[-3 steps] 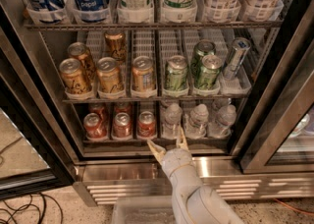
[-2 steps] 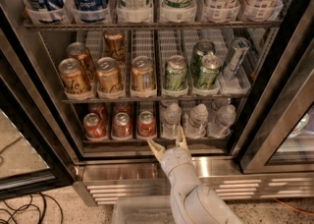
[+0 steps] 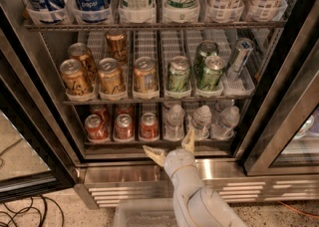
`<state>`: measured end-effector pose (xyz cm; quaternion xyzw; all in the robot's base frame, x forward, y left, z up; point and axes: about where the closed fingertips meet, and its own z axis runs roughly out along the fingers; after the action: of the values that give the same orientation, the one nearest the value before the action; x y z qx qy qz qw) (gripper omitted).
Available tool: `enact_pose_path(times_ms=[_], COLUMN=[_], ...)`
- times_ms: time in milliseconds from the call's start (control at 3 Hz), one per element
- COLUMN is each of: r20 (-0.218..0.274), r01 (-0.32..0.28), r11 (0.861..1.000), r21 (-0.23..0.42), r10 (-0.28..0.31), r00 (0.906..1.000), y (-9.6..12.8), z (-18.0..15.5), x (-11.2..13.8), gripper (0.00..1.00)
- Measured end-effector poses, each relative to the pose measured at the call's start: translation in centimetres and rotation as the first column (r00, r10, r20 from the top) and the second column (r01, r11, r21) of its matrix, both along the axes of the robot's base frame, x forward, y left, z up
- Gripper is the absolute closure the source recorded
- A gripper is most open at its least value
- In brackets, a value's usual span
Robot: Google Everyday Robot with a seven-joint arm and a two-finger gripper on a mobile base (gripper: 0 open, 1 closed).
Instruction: Pick water bottle from bottom shelf of fridge
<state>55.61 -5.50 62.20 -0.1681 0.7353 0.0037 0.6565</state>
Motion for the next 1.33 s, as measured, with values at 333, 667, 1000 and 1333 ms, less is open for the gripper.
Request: enact_pose_path(times_ms=[333, 667, 1000, 1333], r20=[0.003, 0.039, 0.082, 0.117], r01=[0.006, 0.023, 0.055, 0.091], r11=[1.000, 1.000, 0.998, 0.995], r21=[0.002, 0.013, 0.024, 0.030], r10=[-0.006, -0.024, -0.057, -0.094], r00=[1.0000, 0.9990, 0.9950, 0.9887], y=[-0.1, -0.1, 0.0, 0.1], z=[-0.1, 0.2, 0.5, 0.5], x=[0.0, 0.6, 1.3, 1.9], gripper=[0.05, 0.14, 0.25, 0.24])
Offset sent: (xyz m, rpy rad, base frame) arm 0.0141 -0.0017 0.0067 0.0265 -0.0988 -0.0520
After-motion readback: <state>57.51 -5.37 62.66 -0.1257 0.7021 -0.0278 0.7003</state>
